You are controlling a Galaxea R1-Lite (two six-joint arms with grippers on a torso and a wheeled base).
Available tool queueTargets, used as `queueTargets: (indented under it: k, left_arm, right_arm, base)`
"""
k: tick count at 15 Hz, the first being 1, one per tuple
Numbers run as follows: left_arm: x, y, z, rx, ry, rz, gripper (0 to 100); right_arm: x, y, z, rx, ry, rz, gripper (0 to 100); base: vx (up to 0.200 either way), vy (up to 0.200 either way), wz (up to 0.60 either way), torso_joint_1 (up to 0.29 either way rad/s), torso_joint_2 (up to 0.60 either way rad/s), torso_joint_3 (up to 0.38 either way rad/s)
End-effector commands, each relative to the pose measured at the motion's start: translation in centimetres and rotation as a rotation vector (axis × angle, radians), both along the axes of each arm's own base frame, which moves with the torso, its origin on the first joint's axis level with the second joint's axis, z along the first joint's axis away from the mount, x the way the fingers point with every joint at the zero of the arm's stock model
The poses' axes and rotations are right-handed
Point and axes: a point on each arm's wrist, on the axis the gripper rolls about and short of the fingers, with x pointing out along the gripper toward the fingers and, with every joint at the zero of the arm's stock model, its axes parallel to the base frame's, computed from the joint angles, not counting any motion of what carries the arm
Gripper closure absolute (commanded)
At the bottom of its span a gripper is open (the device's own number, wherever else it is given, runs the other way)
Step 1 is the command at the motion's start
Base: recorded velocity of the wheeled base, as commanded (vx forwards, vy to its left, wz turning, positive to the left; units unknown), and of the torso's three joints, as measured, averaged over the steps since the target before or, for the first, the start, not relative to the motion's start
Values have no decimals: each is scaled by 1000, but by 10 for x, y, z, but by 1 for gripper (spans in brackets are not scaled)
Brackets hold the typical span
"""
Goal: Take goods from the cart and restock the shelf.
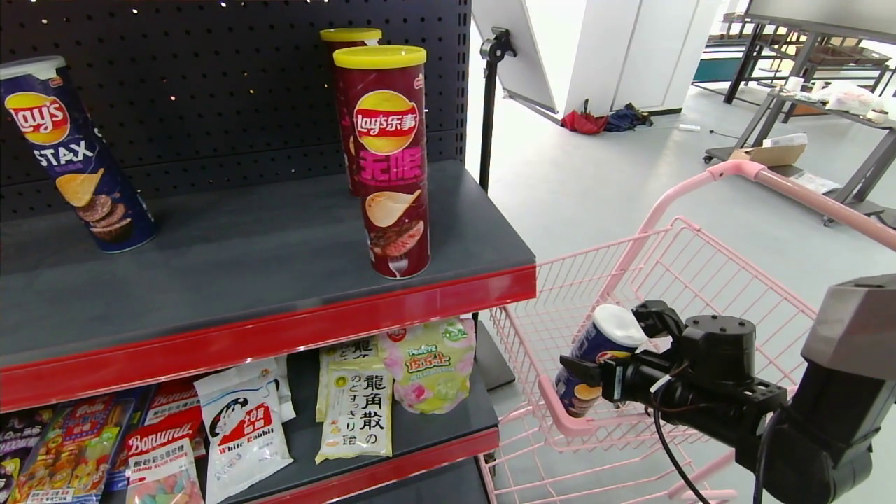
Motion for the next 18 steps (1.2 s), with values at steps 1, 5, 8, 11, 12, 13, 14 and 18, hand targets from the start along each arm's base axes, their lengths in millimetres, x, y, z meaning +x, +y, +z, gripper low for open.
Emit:
queueTargets:
  k: [1, 5, 8, 11, 12, 13, 14, 18]
  left_arm:
    - [0, 0, 0, 0, 2, 1, 0]
    - [0, 0, 0, 0, 0, 0, 0]
    - [0, 0, 0, 0, 2, 1, 0]
    - [0, 0, 0, 0, 2, 1, 0]
    - [0, 0, 0, 0, 2, 1, 0]
    - [0, 0, 0, 0, 2, -2, 0]
    - [0, 0, 0, 0, 0, 0, 0]
    - [0, 0, 0, 0, 2, 1, 0]
  right_arm:
    - [5, 2, 0, -3, -11, -11, 0]
    - [5, 2, -7, -9, 12, -17, 100]
    - [5, 1, -9, -16, 17, -29, 100]
    - [6, 1, 1, -18, -24, -48, 100]
    - [9, 1, 24, -5, -104, -62, 100]
    - [16, 2, 42, -1, -173, -63, 100]
    - [19, 1, 64, -13, -231, -60, 100]
    - [-3, -9, 196, -49, -288, -97, 100]
  base:
    - [0, 0, 0, 0, 0, 0]
    - [0, 0, 0, 0, 0, 0]
    - [0, 0, 0, 0, 0, 0]
    - [0, 0, 0, 0, 0, 0]
    - [0, 0, 0, 0, 0, 0]
    - [0, 0, 0, 0, 0, 0]
    - [0, 0, 0, 0, 0, 0]
    - [0, 0, 0, 0, 0, 0]
